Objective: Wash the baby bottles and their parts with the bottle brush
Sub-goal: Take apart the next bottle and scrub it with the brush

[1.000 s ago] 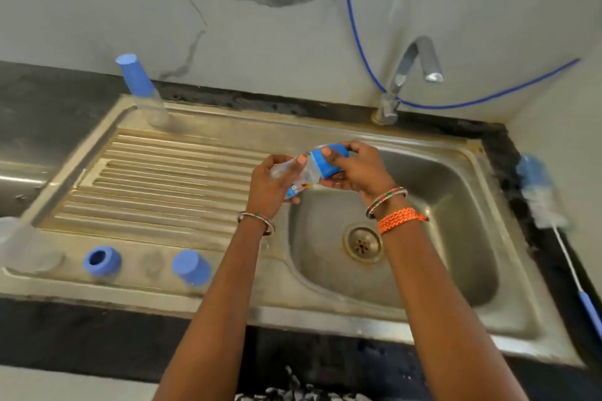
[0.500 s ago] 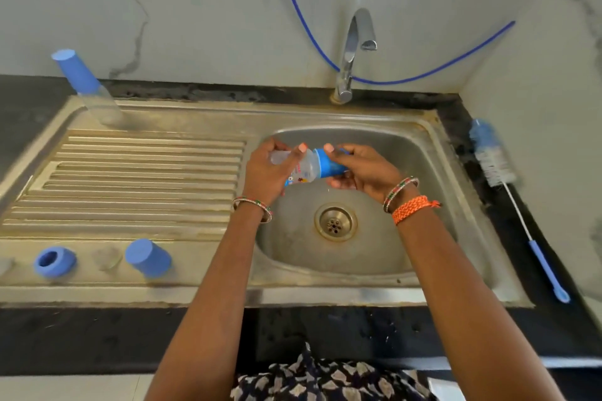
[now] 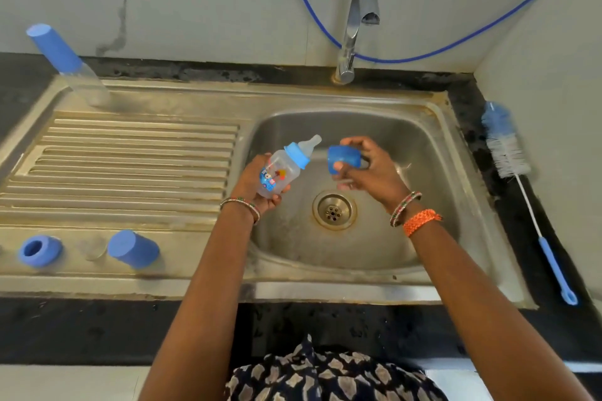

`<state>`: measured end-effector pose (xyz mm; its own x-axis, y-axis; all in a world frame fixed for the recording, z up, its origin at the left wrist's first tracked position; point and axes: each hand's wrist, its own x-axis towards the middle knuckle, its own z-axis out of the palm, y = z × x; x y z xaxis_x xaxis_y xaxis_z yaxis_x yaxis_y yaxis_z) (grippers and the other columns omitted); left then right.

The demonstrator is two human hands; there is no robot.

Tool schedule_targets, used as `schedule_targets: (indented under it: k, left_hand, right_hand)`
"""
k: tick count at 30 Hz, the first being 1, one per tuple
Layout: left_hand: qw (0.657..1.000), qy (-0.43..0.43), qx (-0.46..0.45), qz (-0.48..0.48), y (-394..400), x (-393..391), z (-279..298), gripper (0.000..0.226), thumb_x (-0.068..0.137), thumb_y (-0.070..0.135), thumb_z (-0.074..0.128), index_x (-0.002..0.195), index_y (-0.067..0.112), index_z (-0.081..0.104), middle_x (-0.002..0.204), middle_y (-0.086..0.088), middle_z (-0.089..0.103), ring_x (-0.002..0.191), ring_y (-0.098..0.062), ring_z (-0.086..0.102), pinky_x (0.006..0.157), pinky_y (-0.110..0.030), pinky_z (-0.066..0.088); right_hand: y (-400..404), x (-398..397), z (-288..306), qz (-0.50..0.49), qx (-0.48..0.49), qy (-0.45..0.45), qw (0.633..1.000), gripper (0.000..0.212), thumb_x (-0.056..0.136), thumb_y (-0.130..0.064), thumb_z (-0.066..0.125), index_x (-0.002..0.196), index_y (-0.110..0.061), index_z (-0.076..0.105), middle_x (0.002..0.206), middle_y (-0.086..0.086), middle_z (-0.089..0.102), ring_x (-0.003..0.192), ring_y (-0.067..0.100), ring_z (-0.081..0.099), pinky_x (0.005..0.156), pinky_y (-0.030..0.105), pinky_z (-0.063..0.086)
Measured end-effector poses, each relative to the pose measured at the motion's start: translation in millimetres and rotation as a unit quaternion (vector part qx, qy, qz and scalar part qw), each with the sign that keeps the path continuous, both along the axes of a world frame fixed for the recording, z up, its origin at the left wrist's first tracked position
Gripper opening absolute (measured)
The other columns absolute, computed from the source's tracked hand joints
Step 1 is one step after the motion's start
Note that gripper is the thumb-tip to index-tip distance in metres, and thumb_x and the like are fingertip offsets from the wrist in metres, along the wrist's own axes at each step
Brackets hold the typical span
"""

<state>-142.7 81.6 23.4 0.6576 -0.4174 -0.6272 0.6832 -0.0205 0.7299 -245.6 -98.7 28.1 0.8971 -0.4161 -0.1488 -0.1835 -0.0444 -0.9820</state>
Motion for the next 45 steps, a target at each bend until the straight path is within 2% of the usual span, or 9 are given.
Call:
schedule_targets:
  k: [5, 12, 16, 19, 21, 23, 30, 37, 45]
  left_hand:
    - [1.000, -0.009, 0.002, 0.015, 10, 2, -15, 0.027, 0.095, 0.034, 0.043, 0.079, 0.018, 0.058, 0.058, 0.001, 0.060, 0.051, -0.014, 0.055, 0.045, -0.017, 0.035]
    - [1.000, 0.017, 0.008, -0.006, 14, 4, -25, 0.025, 0.096, 0.035, 0.043, 0.083, 0.019, 0.056, 0.057, 0.002, 0.062, 0.046, -0.011, 0.059, 0.046, -0.017, 0.035]
    - [1.000, 0.010, 0.012, -0.005, 15, 5, -25, 0.024, 0.096, 0.035, 0.047, 0.085, 0.017, 0.058, 0.068, -0.002, 0.061, 0.051, -0.013, 0.059, 0.048, -0.020, 0.036]
    - [1.000, 0.011, 0.019, -0.005, 12, 6, -23, 0.024, 0.095, 0.034, 0.049, 0.083, 0.015, 0.058, 0.067, -0.004, 0.059, 0.053, -0.015, 0.056, 0.043, -0.018, 0.036]
    - [1.000, 0.018, 0.024, -0.001, 11, 6, -22, 0.024, 0.094, 0.034, 0.050, 0.080, 0.016, 0.057, 0.061, -0.002, 0.059, 0.049, -0.014, 0.054, 0.041, -0.017, 0.036]
    - [0.999, 0.011, 0.033, 0.009, 8, 6, -19, 0.021, 0.093, 0.033, 0.052, 0.079, 0.017, 0.056, 0.063, -0.001, 0.057, 0.052, -0.014, 0.052, 0.043, -0.017, 0.037]
    - [0.951, -0.288, -0.038, 0.102, -17, -8, -8, 0.013, 0.079, 0.009, 0.072, 0.082, 0.013, 0.059, 0.078, 0.005, 0.063, 0.068, 0.001, 0.060, 0.059, -0.014, 0.048]
    - [0.684, -0.710, 0.142, 0.090, -15, -26, -8, 0.027, 0.085, 0.029, 0.058, 0.091, 0.004, 0.065, 0.094, -0.009, 0.061, 0.084, -0.018, 0.059, 0.074, -0.022, 0.047]
    - [0.846, -0.496, 0.068, 0.184, -34, -36, 24, 0.018, 0.083, 0.022, 0.055, 0.066, 0.021, 0.047, 0.066, 0.005, 0.052, 0.063, -0.004, 0.048, 0.062, -0.015, 0.040]
  right_hand:
    - [3, 4, -79, 0.307, -0.364, 0.268, 0.837, 0.039, 0.072, -0.008, 0.076, 0.104, -0.010, 0.055, 0.101, 0.008, 0.056, 0.084, 0.022, 0.052, 0.067, 0.026, 0.038]
    - [22, 14, -125, 0.463, -0.420, 0.329, 0.707, 0.041, 0.065, -0.008, 0.078, 0.088, -0.020, 0.046, 0.100, 0.015, 0.059, 0.095, 0.034, 0.059, 0.072, 0.037, 0.048]
    - [25, 8, -133, 0.486, -0.442, 0.334, 0.676, 0.051, 0.076, -0.022, 0.077, 0.118, -0.013, 0.049, 0.118, 0.017, 0.057, 0.107, 0.033, 0.056, 0.077, 0.033, 0.043]
    - [22, 14, -106, 0.370, -0.367, 0.302, 0.798, 0.055, 0.082, -0.041, 0.070, 0.126, -0.015, 0.051, 0.119, 0.013, 0.058, 0.109, 0.031, 0.056, 0.090, 0.034, 0.045]
    - [17, 20, -65, 0.179, -0.193, 0.212, 0.941, 0.022, 0.088, -0.031, 0.064, 0.104, -0.016, 0.060, 0.099, 0.011, 0.064, 0.086, 0.026, 0.064, 0.075, 0.032, 0.049]
    - [11, 20, -23, 0.060, -0.015, 0.134, 0.989, 0.007, 0.089, -0.014, 0.061, 0.095, -0.018, 0.058, 0.088, 0.007, 0.064, 0.064, 0.016, 0.061, 0.058, 0.029, 0.049]
    - [44, 28, 17, -0.031, 0.105, 0.173, 0.979, 0.058, 0.076, -0.074, 0.053, 0.090, -0.018, 0.062, 0.060, -0.001, 0.049, 0.047, 0.008, 0.037, 0.046, 0.022, 0.026]
    - [57, 40, 30, -0.082, 0.146, 0.151, 0.974, 0.047, 0.083, -0.059, 0.056, 0.059, -0.020, 0.048, 0.046, -0.004, 0.033, 0.037, 0.007, 0.028, 0.037, 0.018, 0.021]
    - [58, 41, 35, -0.192, 0.115, 0.024, 0.974, 0.032, 0.087, -0.030, 0.061, 0.061, -0.015, 0.053, 0.041, -0.011, 0.043, 0.034, 0.001, 0.038, 0.036, 0.016, 0.029]
